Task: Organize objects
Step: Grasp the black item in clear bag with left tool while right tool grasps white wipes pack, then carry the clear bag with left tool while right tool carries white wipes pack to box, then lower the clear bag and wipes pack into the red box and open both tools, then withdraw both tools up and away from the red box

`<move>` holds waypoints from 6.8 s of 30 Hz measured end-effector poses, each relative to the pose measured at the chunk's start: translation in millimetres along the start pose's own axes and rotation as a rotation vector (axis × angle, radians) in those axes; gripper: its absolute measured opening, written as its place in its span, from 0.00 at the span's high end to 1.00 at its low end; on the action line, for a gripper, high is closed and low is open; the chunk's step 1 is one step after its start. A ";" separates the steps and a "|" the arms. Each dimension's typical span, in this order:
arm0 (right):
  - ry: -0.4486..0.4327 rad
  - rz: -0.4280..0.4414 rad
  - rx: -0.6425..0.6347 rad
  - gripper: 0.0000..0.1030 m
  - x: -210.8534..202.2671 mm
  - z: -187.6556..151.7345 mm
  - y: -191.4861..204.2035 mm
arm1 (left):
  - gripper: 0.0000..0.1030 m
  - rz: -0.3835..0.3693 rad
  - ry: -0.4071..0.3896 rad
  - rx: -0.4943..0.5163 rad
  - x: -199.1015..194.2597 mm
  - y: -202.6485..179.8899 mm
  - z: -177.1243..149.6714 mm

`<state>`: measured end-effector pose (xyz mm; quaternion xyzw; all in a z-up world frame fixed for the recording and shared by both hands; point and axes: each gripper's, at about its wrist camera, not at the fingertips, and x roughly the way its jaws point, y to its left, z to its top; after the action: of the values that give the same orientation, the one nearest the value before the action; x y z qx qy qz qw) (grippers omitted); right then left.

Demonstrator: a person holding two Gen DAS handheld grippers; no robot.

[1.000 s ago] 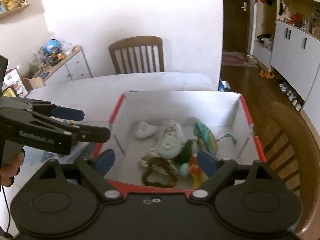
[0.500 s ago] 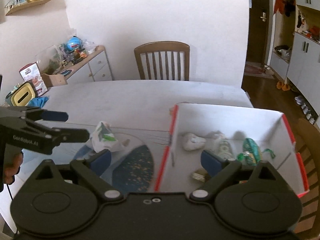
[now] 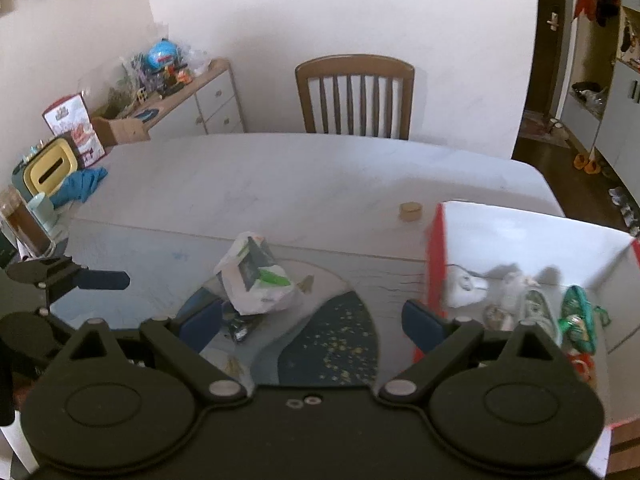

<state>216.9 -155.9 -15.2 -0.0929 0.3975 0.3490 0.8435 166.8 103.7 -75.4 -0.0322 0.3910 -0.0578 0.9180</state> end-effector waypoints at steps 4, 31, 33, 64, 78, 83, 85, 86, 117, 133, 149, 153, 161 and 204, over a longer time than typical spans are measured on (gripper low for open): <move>0.021 0.000 -0.008 0.07 21.9 5.8 9.9 | 0.00 0.005 -0.016 0.014 12.5 4.2 -7.5; 0.195 0.106 -0.080 0.10 157.7 31.4 37.7 | 0.02 0.024 0.017 -0.048 98.9 4.0 -13.8; 0.205 0.108 -0.091 0.13 162.3 31.4 40.3 | 0.09 0.025 0.016 -0.050 99.9 3.5 -13.8; 0.094 0.079 0.036 0.76 97.9 33.0 22.8 | 0.62 -0.031 0.018 -0.068 54.2 -3.1 -7.4; -0.029 0.027 0.147 0.76 -2.2 10.2 -16.8 | 0.62 -0.066 -0.020 -0.107 11.5 -18.0 22.8; -0.035 -0.028 0.158 0.76 -26.5 2.8 -27.4 | 0.62 -0.065 -0.040 -0.079 4.6 -41.3 37.2; -0.047 -0.041 0.167 0.76 -37.1 -0.6 -34.2 | 0.62 -0.068 -0.041 -0.072 4.5 -50.5 42.0; -0.055 -0.042 0.172 0.76 -42.2 -2.9 -38.7 | 0.62 -0.071 -0.041 -0.069 4.6 -55.2 44.1; -0.100 -0.173 0.335 0.75 -75.2 -70.0 -234.4 | 0.62 -0.074 0.018 0.169 120.6 -256.4 112.4; -0.045 -0.156 0.312 0.72 -34.2 -77.6 -252.6 | 0.62 -0.055 0.116 0.172 172.1 -273.6 117.8; -0.070 -0.138 0.277 0.40 -43.3 -80.3 -251.0 | 0.52 -0.023 0.122 0.156 174.2 -272.6 117.3; -0.081 -0.131 0.281 0.39 -49.0 -79.1 -250.0 | 0.44 -0.026 0.092 0.147 164.3 -272.0 117.6; -0.123 -0.119 0.273 0.32 -64.8 -76.6 -240.7 | 0.35 -0.025 0.050 0.126 141.2 -268.1 119.2; -0.345 -0.134 0.277 0.01 -142.9 -97.8 -106.2 | 0.00 -0.063 -0.217 0.084 -13.5 -178.9 78.9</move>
<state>165.1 -350.5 11.9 0.0586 0.2844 0.2451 0.9250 200.0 -70.7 7.5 -0.0121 0.2855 -0.0993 0.9532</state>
